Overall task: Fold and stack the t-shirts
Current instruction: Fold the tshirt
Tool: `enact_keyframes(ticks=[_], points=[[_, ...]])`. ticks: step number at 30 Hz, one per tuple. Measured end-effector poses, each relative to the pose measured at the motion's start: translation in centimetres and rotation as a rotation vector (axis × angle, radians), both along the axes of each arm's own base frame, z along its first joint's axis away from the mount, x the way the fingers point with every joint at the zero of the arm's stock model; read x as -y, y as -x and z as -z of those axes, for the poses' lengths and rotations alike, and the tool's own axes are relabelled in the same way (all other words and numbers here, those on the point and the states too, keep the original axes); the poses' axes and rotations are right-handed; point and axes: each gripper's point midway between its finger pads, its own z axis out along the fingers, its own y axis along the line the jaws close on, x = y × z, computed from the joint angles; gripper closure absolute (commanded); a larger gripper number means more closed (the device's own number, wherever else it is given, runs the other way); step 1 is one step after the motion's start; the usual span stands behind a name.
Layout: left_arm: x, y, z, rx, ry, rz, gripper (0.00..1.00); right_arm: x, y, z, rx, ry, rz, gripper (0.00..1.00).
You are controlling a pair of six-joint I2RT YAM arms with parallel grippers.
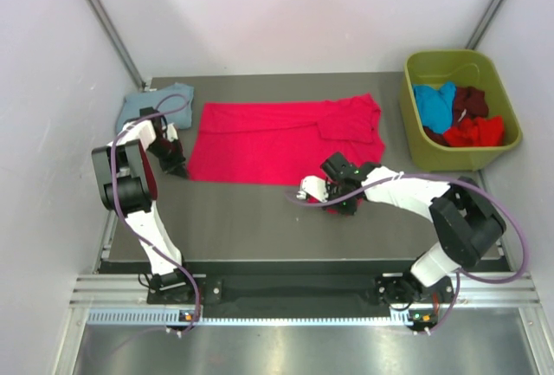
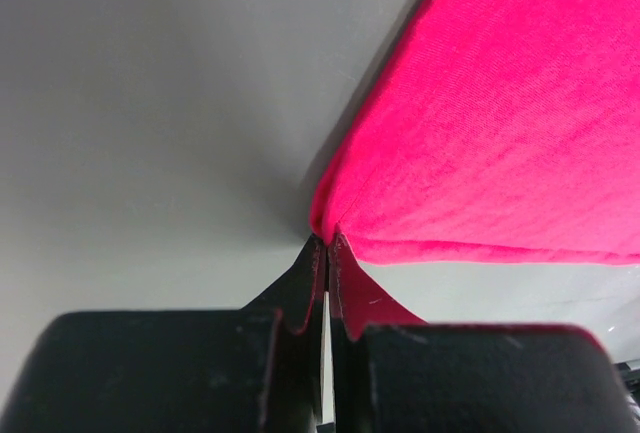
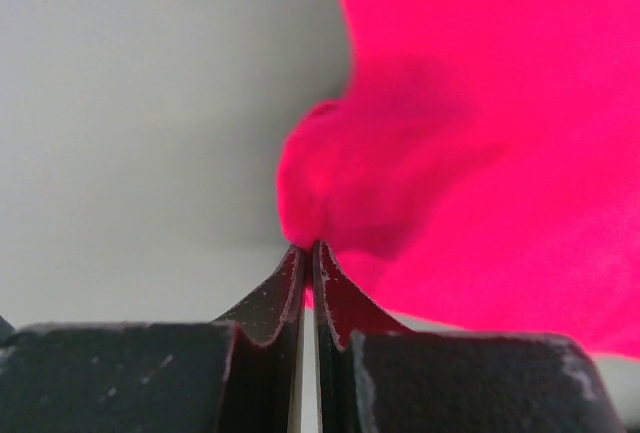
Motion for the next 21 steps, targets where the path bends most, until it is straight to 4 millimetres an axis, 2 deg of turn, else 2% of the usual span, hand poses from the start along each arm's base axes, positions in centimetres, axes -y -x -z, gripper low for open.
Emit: enact_keyframes(ticks=[4, 9, 13, 17, 21], points=[[-0.2, -0.8, -1.0, 0.026, -0.006, 0.013, 1.0, 0.1, -2.1, -2.5, 0.061, 0.031, 0.006, 1.0], [-0.9, -4.1, -4.3, 0.139, -0.025, 0.046, 1.0, -0.3, -6.8, -7.4, 0.196, -0.006, 0.043, 1.0], [-0.9, -6.6, -7.0, 0.238, -0.027, 0.073, 1.0, 1.3, -10.5, -10.4, 0.281, -0.008, 0.11, 1.0], [-0.7, -9.1, -8.2, 0.291, -0.026, 0.109, 1.0, 3.1, -14.3, -11.4, 0.316, 0.01, 0.192, 1.0], [-0.6, -12.2, -7.4, 0.313, -0.028, 0.15, 1.0, 4.9, -17.7, -10.8, 0.324, 0.043, 0.265, 1.0]])
